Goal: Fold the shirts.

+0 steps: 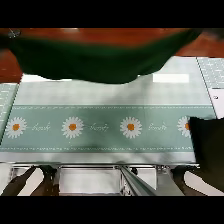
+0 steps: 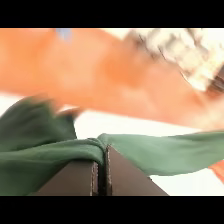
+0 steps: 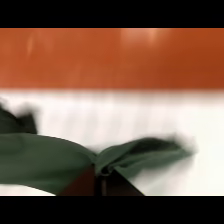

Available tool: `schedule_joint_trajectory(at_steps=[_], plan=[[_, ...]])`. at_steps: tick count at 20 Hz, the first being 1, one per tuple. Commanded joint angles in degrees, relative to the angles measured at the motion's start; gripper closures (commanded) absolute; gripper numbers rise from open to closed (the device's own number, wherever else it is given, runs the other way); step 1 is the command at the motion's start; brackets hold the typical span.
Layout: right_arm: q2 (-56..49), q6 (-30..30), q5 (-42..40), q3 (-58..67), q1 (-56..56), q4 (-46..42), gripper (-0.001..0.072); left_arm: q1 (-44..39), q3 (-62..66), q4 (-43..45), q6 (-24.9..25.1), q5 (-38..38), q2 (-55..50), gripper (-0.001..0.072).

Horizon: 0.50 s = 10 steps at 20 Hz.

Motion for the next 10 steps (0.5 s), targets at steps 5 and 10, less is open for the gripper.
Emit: schedule_joint_trajectory(at_steps=[5, 10], plan=[[19.19, 0.72, 6.01, 14.25, 0.07, -12.11, 0.0683, 0.26, 29.27, 32.61, -12.57, 2.34, 11.80, 0.0683], [28.57, 3.69, 11.43, 14.25, 0.07, -18.32, 0.0683, -11.21, 29.64, 52.43, -16.39, -1.22, 20.26, 0.0683]])
